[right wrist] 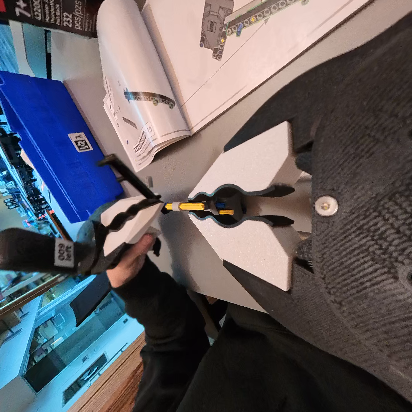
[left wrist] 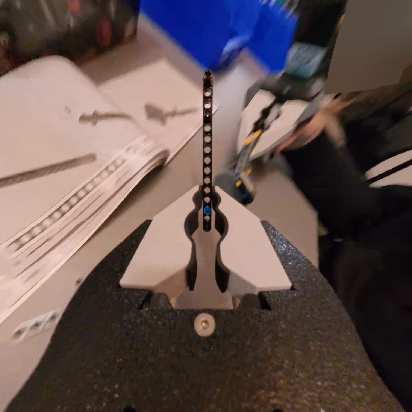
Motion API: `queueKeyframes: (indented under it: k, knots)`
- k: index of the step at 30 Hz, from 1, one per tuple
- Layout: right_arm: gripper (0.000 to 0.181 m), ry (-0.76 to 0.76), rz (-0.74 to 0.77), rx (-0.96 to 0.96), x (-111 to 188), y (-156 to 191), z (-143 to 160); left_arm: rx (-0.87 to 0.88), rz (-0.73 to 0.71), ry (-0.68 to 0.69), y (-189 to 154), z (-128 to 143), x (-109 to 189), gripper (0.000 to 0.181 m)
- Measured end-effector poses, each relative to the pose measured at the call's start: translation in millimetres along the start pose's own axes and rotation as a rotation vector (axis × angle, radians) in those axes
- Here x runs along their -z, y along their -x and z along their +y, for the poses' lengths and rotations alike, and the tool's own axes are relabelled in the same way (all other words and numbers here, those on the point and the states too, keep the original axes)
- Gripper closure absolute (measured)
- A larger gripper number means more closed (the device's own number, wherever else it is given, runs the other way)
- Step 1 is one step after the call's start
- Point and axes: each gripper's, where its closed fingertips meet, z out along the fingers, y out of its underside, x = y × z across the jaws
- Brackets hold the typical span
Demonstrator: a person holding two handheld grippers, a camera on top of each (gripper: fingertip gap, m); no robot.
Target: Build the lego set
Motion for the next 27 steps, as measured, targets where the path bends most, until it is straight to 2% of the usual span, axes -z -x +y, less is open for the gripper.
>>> queueKeyframes:
  k: [2,3,7,10,18,27]
  knots:
    - [0.176,-0.003,-0.025,0.014,-3,4,-1,0.025,0.123,-0.194,-12,-20,1,0.176]
    - [0.176,-0.012,-0.035,0.016,-4,5,-3,0.035,0.152,-0.246,-14,-25,-1,0.176]
    - [0.177,-0.118,-0.092,0.012,-1,13,-17,0.073,0.292,-0.401,-30,-40,-5,0.176]
    - [0.176,-0.167,-0.104,-0.002,4,12,-23,0.073,0.329,-0.477,-35,-50,-2,0.176]
    - [0.176,-0.15,-0.123,-0.003,-2,15,-22,0.038,0.373,-0.489,-51,-64,-11,0.176]
    - [0.176,-0.134,-0.106,-0.002,-5,13,-21,0.012,0.403,-0.489,-48,-57,-13,0.176]
